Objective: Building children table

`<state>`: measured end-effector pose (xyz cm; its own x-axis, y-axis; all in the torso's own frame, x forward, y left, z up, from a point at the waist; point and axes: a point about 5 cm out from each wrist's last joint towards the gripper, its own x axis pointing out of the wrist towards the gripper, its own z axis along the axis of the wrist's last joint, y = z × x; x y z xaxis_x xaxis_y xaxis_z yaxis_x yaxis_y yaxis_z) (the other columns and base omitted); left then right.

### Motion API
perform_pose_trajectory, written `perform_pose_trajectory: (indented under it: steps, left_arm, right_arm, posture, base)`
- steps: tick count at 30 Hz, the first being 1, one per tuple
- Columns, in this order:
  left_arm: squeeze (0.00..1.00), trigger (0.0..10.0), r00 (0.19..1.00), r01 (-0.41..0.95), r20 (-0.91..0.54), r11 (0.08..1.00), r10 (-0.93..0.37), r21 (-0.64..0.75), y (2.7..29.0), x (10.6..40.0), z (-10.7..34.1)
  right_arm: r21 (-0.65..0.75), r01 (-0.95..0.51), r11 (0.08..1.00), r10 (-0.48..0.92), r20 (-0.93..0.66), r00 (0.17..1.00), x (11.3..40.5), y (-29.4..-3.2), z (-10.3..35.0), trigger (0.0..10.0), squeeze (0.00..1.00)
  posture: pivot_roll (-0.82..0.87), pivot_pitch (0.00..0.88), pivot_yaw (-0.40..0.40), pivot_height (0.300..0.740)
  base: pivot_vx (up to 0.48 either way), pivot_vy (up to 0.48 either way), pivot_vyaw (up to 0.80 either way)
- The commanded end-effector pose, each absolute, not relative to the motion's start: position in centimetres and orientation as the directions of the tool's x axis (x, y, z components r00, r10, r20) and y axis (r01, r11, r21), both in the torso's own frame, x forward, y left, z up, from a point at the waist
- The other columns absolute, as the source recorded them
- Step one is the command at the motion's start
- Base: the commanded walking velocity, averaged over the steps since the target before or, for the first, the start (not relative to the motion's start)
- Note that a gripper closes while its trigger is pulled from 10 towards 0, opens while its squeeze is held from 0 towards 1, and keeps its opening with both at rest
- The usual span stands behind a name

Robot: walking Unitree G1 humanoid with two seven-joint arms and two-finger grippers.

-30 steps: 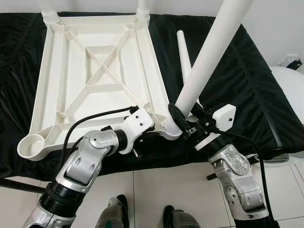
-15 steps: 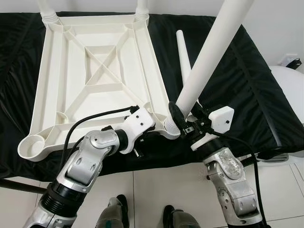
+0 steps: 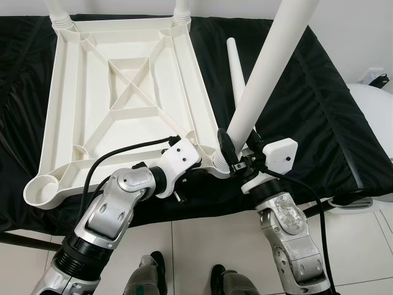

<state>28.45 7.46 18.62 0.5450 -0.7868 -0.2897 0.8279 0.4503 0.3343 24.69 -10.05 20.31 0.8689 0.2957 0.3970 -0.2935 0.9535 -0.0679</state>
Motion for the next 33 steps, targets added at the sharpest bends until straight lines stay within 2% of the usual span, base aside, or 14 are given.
perform_pose_trajectory:
  steps: [1,12,25,33]
  left_arm:
    - [0.0,10.0,0.526,0.831,-0.237,0.435,-0.817,0.346,6.7,28.2,19.7]
    - [0.0,10.0,0.519,0.835,-0.236,0.428,-0.822,0.346,6.7,28.2,19.8]
    - [0.0,10.0,0.517,0.836,-0.237,0.427,-0.822,0.344,6.6,28.0,19.7]
    - [0.0,10.0,0.515,0.837,-0.236,0.424,-0.824,0.345,6.5,28.0,19.7]
  right_arm:
    - [-0.071,-0.195,0.978,0.207,0.256,0.944,25.0,-11.4,17.4,10.0,0.0]
    - [-0.029,-0.075,0.997,0.08,0.23,0.97,24.8,-12.2,16.9,10.0,0.0]
    - [-0.005,-0.04,0.999,0.04,0.197,0.98,24.9,-12.3,16.4,10.0,0.0]
    - [-0.015,-0.062,0.998,0.064,0.243,0.968,25.0,-12.0,17.5,10.0,0.0]
  posture:
    - [-0.04,0.269,-0.044,0.74]
    - [-0.04,0.27,-0.039,0.74]
    - [-0.04,0.266,-0.04,0.74]
    - [-0.04,0.259,-0.039,0.74]
  base:
    - [0.0,0.0,0.0]
    - [0.0,0.0,0.0]
    - [0.0,0.0,0.0]
    - [0.0,0.0,0.0]
